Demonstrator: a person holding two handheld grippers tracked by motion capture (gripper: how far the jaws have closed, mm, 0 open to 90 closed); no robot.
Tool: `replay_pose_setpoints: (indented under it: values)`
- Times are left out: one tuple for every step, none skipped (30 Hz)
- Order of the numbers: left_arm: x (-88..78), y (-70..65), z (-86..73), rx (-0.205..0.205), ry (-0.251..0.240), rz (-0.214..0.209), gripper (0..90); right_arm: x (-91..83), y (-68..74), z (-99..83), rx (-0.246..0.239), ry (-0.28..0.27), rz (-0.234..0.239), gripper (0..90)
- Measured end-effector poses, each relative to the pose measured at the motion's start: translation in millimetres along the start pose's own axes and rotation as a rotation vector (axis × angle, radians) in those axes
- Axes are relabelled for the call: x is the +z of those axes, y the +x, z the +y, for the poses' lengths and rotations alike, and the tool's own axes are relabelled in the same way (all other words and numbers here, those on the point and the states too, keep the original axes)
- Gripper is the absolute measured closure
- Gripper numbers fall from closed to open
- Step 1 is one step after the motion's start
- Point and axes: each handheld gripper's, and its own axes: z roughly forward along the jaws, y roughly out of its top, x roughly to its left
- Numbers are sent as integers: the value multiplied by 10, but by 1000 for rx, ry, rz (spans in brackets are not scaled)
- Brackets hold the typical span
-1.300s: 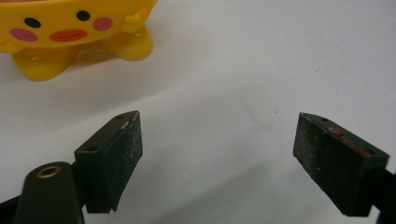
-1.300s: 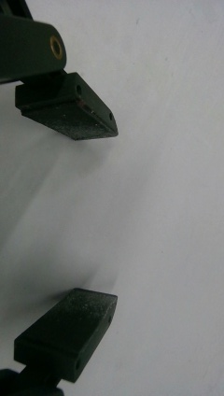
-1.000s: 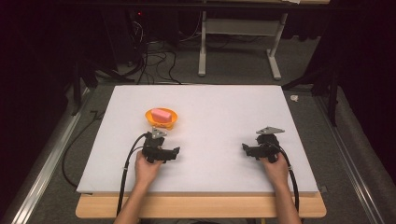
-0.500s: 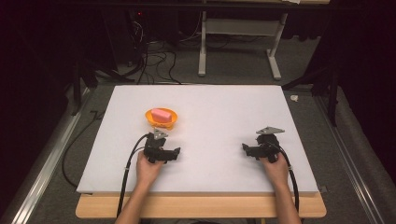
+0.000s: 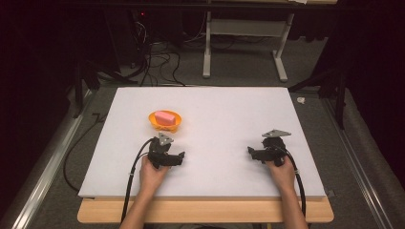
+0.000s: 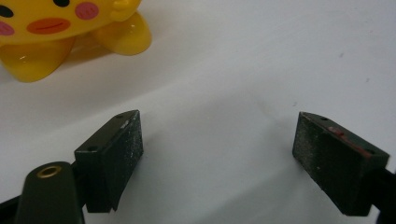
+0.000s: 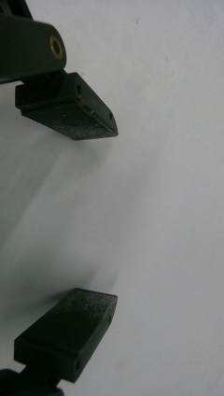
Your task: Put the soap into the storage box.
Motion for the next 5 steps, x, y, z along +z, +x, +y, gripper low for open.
replay_pose_setpoints:
  values:
    - [0, 0, 0, 0, 0, 0, 167, 0, 1, 0, 2, 0, 0, 171]
    - [0, 0, 0, 0, 0, 0, 167, 0, 0, 0, 0, 0, 0, 171]
    - [0, 1, 0, -1, 0, -1, 166, 0, 0, 0, 0, 0, 0, 171]
    - [0, 1, 0, -1, 0, -1, 166, 0, 0, 0, 0, 0, 0, 171]
    - [0, 1, 0, -1, 0, -1, 166, 0, 0, 0, 0, 0, 0, 171]
